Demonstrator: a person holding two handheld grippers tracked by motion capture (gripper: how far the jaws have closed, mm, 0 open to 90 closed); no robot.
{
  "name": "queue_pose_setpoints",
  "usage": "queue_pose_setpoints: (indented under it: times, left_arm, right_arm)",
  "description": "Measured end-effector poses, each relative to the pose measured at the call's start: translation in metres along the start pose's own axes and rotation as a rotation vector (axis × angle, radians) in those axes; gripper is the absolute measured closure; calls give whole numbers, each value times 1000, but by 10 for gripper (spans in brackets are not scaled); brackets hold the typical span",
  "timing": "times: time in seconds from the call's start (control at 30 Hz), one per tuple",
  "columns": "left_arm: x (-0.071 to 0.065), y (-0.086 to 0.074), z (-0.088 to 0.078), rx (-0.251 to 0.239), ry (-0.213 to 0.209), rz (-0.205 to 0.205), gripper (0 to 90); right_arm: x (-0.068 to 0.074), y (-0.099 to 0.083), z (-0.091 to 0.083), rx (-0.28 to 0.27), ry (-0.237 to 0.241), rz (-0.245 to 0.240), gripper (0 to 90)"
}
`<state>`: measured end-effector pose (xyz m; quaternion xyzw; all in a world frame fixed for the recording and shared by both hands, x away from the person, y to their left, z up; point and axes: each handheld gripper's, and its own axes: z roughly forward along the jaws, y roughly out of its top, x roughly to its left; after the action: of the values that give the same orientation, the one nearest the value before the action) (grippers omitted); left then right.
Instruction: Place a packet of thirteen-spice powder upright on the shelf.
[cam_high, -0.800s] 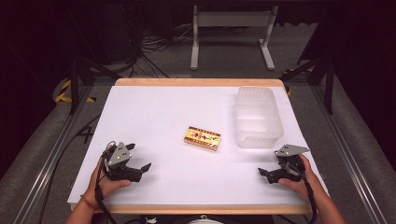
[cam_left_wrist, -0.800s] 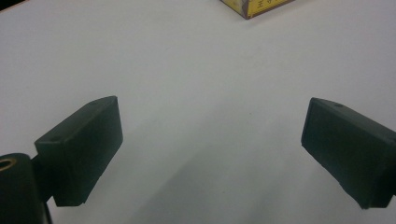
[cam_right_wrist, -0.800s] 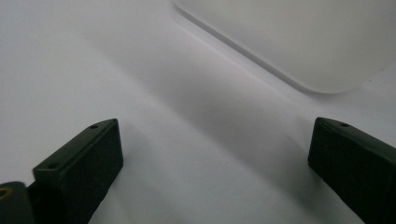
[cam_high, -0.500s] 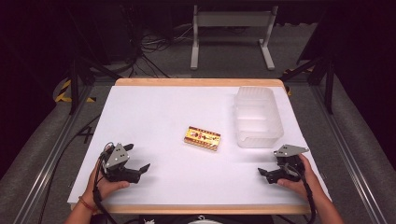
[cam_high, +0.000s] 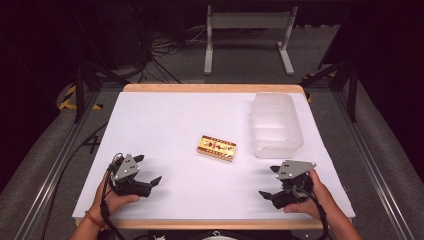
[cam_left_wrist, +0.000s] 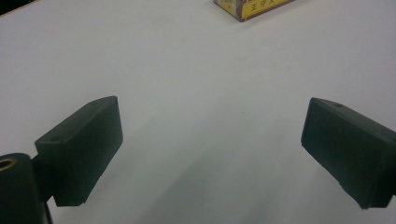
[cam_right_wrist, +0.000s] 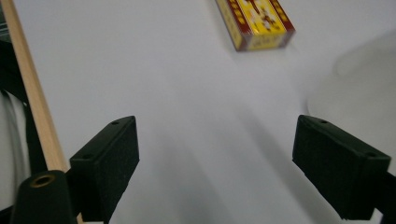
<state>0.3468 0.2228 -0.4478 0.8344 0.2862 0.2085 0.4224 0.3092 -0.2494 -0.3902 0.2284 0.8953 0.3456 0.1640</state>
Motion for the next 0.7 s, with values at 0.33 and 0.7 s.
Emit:
queue_pose_setpoints:
  times: [0.33,0.7]
  left_arm:
    - [-1,0,1,0,-13,4,61]
    - [-1,-1,2,8,-32,9,62]
  right_arm:
    - [-5,82,44,93,35,-152,194]
    - [-41,122,96,191,91,-150,209]
